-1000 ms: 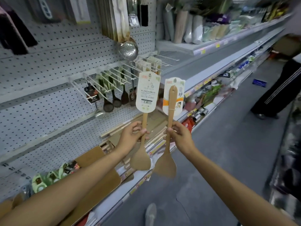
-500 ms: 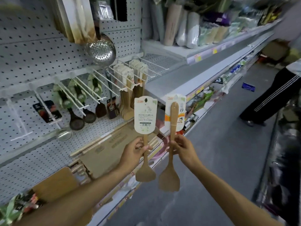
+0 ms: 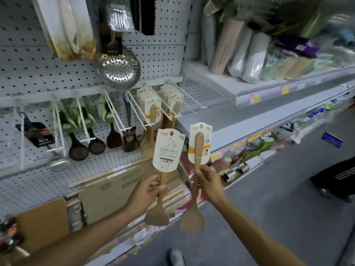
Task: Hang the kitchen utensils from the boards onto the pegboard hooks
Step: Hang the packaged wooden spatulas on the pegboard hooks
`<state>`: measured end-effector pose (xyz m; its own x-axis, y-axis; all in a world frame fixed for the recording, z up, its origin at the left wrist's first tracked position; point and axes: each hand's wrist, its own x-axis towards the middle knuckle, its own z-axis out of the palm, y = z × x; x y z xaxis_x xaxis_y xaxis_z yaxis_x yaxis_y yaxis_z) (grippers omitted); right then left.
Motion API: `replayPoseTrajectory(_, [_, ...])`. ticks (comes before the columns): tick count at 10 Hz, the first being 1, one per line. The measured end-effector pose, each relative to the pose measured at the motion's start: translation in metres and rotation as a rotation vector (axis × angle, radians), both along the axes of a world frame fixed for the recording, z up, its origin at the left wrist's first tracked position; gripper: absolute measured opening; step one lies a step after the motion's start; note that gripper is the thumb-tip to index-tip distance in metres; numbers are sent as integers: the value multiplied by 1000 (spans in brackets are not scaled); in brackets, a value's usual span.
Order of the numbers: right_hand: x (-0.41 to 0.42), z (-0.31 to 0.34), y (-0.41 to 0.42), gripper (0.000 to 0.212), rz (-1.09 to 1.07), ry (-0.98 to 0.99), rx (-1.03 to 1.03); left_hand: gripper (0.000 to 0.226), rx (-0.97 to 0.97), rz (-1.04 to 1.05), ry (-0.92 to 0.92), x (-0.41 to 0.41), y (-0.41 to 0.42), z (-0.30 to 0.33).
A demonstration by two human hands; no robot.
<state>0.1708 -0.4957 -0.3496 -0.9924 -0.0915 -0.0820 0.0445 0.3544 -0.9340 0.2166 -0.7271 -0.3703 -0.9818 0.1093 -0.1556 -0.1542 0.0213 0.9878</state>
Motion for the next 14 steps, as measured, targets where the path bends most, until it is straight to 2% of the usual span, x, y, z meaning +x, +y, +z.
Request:
replayPoseTrajectory(4, [-123,-22,41,20,248,24,64,15,-154,189,4,-51,84,-4])
replayPoseTrajectory(5, [-136,-27,42,21,304,-9,29,14,-190,192,14,-54,95,-5])
replayPoseTrajectory(7, [-156,-32,39,17,270,-109,-79,13,-267,196,29,-62,104,-5])
replayPoseTrajectory(10, [-212,-22,19,26,360,-122,-151,14,-310,290,23,-76,110,-1])
replayPoseTrajectory(11, [-238,-33,11,15,397,-130,-104,16,-311,328,23,-81,110,0])
replayPoseTrajectory(12, [-270,-58,2,21,438,-175,42,21,-311,351,25,-85,108,0])
replayPoseTrajectory(13, [-306,-107,-2,31,463,-180,98,15,-314,372,24,-89,108,-3])
replayPoseTrajectory(14, [-287,-80,-9,28,486,-97,103,11,-296,388,23,-93,109,-7])
